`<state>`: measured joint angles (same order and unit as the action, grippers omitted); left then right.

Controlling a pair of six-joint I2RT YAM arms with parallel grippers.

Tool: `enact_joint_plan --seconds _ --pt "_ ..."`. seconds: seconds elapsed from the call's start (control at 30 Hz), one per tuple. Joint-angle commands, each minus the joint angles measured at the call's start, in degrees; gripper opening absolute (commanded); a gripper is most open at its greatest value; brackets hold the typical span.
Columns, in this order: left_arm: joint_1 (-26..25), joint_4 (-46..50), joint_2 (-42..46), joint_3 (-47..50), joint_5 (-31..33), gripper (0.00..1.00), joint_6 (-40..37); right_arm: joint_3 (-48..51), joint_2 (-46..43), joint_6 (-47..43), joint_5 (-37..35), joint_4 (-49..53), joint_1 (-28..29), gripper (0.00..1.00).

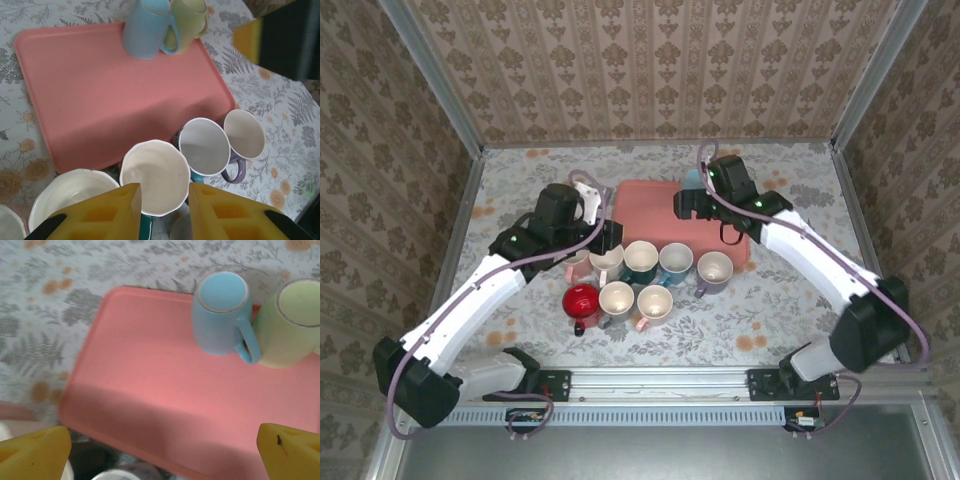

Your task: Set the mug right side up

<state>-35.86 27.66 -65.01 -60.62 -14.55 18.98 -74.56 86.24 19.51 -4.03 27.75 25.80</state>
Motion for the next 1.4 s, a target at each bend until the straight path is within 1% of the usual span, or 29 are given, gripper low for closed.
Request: enact_joint_plan --seconds 0.0,0.1,0.2,0.27,0.4,0.67,0.83,0.97,1.07,1.13,1.27,1.37 --pt "0.3 -4.6 2.7 2.8 -0.8 0.32 -2.2 -5.9 7.6 -2.5 -2.4 2.7 -2.8 0.97" --pt "0.0 -4.9 3.7 2.9 -0.9 0.33 -2.4 -12.6 15.5 -3.1 -4.3 5.8 -4.4 0.97" --pt "-0.2 -5.5 4.2 3.3 -1.8 0.33 -2.1 -19.4 22.9 -5.7 -8.4 8.1 -4.0 0.97" --pt "-0.5 -5.3 4.2 3.2 -1.2 0.33 -2.6 -23.9 27.3 -7.0 -10.6 10.1 -3.7 0.97" --pt "-1.1 -5.0 4.5 3.4 -0.3 0.33 -3.2 -27.3 31.2 -8.3 -13.0 10.5 -3.4 0.96" --pt "-1.6 -5.1 3.5 3.1 -0.2 0.33 -3.5 -30.4 36.1 -9.3 -13.5 10.9 -3.2 0.96" --pt "-1.5 -5.3 3.3 3.1 -0.5 0.34 -3.3 -29.8 36.9 -9.0 -10.6 9.8 -3.2 0.95" --pt "-1.4 -5.4 3.1 3.3 -0.6 0.34 -3.3 -29.2 36.6 -8.4 -8.0 9.2 -3.0 0.91" --pt "-1.3 -5.5 2.8 3.4 -0.7 0.33 -3.2 -27.9 35.6 -7.7 -2.9 8.2 -2.7 0.88" --pt "-1.3 -5.5 2.8 3.4 -0.8 0.33 -3.2 -27.1 34.7 -6.9 1.5 8.1 -2.5 0.83" --pt "-1.2 -5.7 2.7 3.4 -0.7 0.33 -2.9 -22.9 30.7 -6.0 3.3 5.8 -1.9 0.75" --pt "-1.1 -5.9 2.4 3.6 -1.0 0.33 -2.7 -20.6 28.9 -6.1 0.8 5.1 -2.1 0.70"
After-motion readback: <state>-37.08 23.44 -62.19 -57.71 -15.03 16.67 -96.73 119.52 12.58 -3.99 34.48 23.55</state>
